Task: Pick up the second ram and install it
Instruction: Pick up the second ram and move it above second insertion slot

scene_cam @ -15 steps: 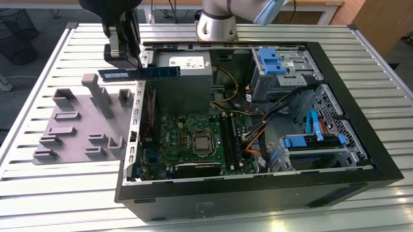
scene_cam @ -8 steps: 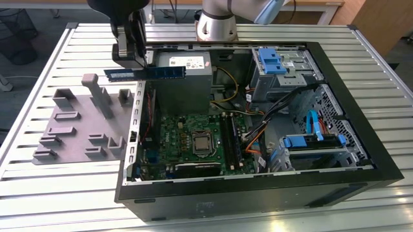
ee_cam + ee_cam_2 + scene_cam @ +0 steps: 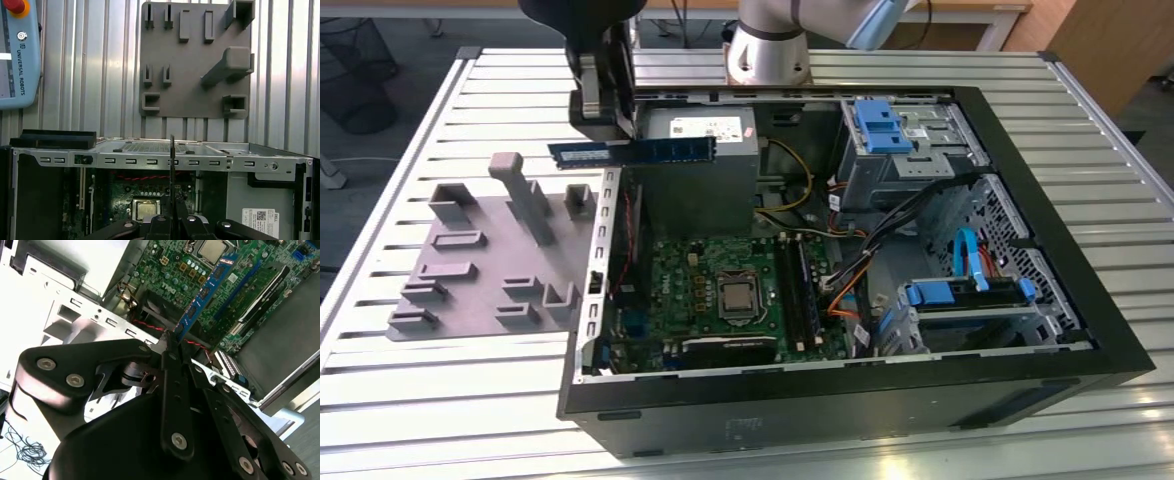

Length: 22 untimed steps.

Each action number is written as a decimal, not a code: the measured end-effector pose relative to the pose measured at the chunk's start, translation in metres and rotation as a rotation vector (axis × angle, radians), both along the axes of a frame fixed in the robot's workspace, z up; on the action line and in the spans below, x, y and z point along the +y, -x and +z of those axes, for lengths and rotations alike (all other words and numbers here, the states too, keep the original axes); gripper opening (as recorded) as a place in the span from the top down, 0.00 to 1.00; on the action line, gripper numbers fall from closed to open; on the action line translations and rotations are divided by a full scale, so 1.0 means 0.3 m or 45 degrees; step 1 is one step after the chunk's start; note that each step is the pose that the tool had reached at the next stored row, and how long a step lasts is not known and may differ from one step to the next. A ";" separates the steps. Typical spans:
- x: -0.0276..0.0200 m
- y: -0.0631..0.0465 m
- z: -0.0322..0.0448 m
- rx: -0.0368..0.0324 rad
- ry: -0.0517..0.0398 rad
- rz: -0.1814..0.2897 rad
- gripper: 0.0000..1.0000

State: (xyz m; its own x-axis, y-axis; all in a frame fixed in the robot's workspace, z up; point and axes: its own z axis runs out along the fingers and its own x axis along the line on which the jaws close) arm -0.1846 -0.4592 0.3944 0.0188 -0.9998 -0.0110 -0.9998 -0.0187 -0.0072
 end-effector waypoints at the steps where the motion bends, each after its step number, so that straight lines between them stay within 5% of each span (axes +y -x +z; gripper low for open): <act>1: 0.000 -0.009 0.000 -0.0001 0.000 0.000 0.86; 22: 0.000 -0.107 0.000 0.0000 0.000 0.000 0.86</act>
